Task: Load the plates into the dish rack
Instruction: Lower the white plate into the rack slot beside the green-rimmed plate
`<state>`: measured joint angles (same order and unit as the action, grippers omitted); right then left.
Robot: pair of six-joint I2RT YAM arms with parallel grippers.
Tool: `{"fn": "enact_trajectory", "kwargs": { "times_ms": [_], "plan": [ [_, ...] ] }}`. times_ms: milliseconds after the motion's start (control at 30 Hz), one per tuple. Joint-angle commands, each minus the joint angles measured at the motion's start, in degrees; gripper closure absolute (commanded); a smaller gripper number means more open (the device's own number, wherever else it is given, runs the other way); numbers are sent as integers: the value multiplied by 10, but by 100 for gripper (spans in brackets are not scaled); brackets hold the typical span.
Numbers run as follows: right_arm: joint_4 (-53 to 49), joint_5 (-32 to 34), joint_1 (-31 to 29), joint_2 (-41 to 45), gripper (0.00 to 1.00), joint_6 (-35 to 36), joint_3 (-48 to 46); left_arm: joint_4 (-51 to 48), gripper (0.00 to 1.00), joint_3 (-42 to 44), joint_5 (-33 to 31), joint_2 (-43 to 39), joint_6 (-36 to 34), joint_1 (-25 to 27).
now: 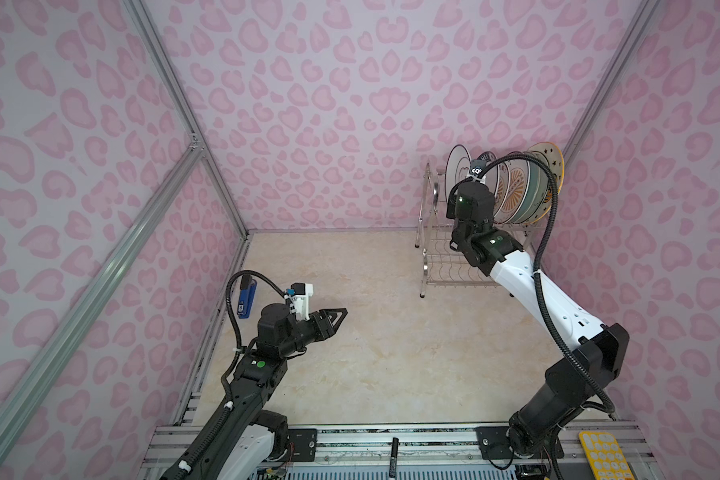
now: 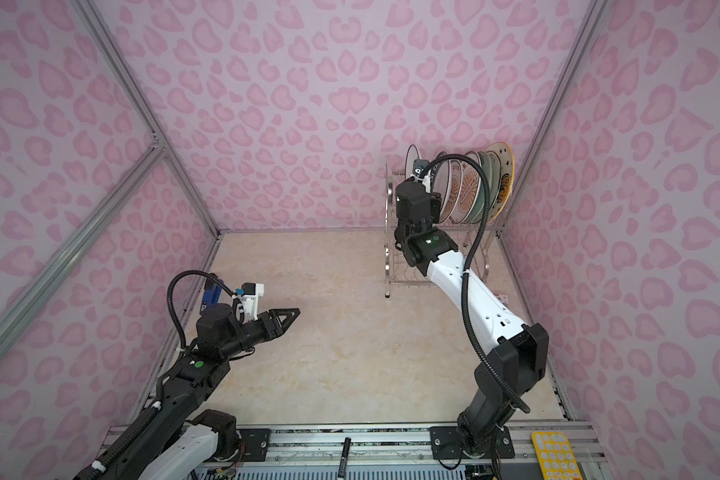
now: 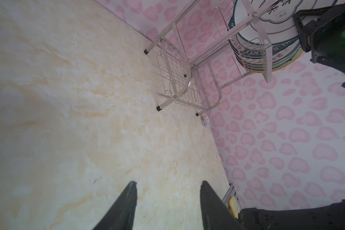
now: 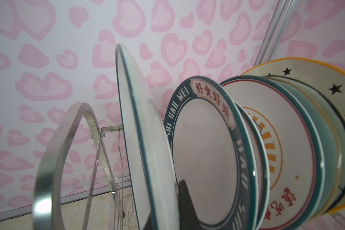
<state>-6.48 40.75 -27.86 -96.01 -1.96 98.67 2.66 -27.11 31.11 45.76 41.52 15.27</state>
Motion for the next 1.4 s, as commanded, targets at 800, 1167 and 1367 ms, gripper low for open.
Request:
{"fn": "enact_trajectory", "kwargs": {
  "times_ms": [800,1167,1367],
  "plan": [
    [25,99,-24,-48,100,65,53,3,46,9,6,-4,-10,-1],
    [12,90,-17,-63,100,45,44,-1,46,8,5,-3,-13,0],
    [4,72,-10,-58,100,25,30,0,46,7,7,4,-13,0]
  ]
}}
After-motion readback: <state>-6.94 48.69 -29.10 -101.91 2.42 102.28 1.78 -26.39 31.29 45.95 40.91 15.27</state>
